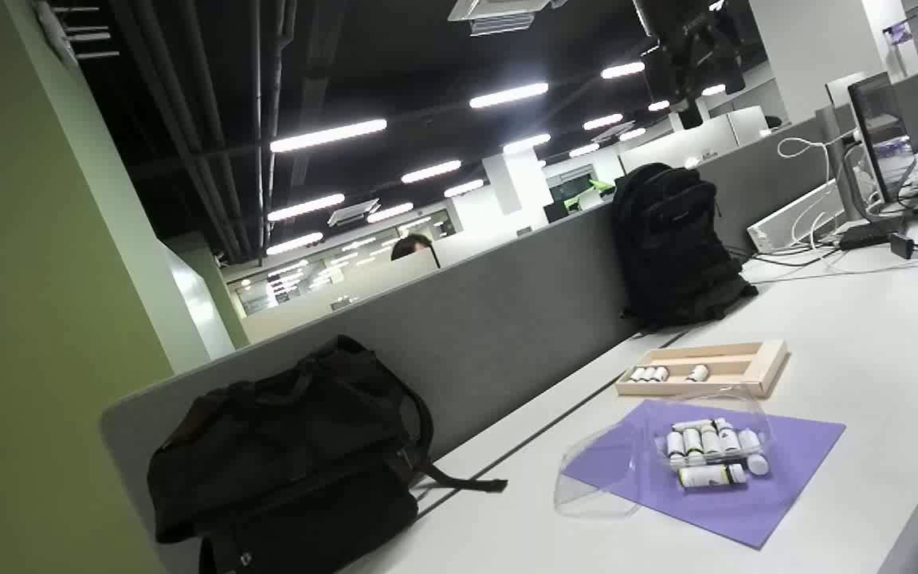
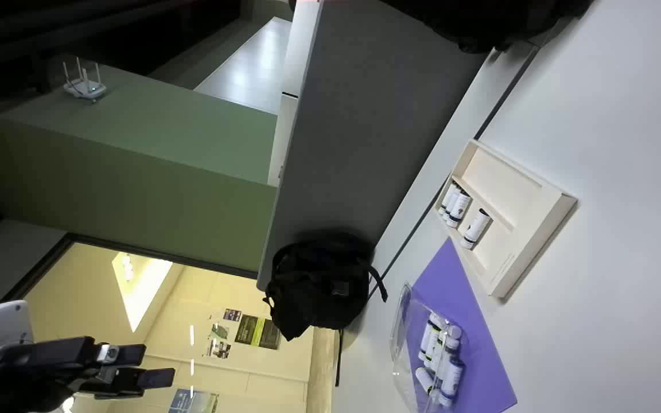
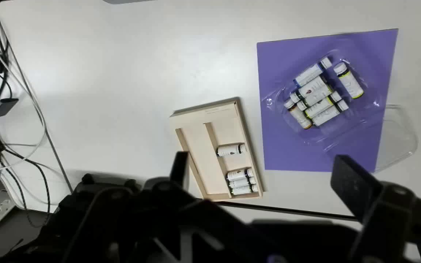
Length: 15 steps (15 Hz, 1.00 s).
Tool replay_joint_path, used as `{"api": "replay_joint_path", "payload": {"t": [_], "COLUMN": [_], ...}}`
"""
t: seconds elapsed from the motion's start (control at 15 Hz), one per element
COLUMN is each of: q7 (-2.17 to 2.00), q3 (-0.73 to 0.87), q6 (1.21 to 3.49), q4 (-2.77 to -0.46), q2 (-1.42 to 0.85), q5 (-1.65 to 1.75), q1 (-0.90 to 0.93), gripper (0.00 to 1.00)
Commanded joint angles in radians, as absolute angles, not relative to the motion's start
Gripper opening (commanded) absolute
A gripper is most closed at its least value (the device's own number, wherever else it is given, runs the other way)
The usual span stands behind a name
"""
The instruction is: Take one bottle out of the box and put it on the counter
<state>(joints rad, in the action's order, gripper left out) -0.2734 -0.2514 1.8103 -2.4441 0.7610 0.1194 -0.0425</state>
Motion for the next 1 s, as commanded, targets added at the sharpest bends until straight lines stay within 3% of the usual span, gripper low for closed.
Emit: {"api": "replay_joint_path", "payload": {"t": [0.0,0.6,0.93], "q7": [-0.287,-0.287,-0.415], "q3": [-0.234,-0.234,-0.175], "q6": [1.807,1.808,1.991], "q4": [-2.441,-2.441,-2.457], "q2": [0.755,0.757,0.566], "q5": [0.134,0.134,0.179], "q1": [-0.018,-0.018,-0.156], "gripper": [1.00,1.00,1.00]}}
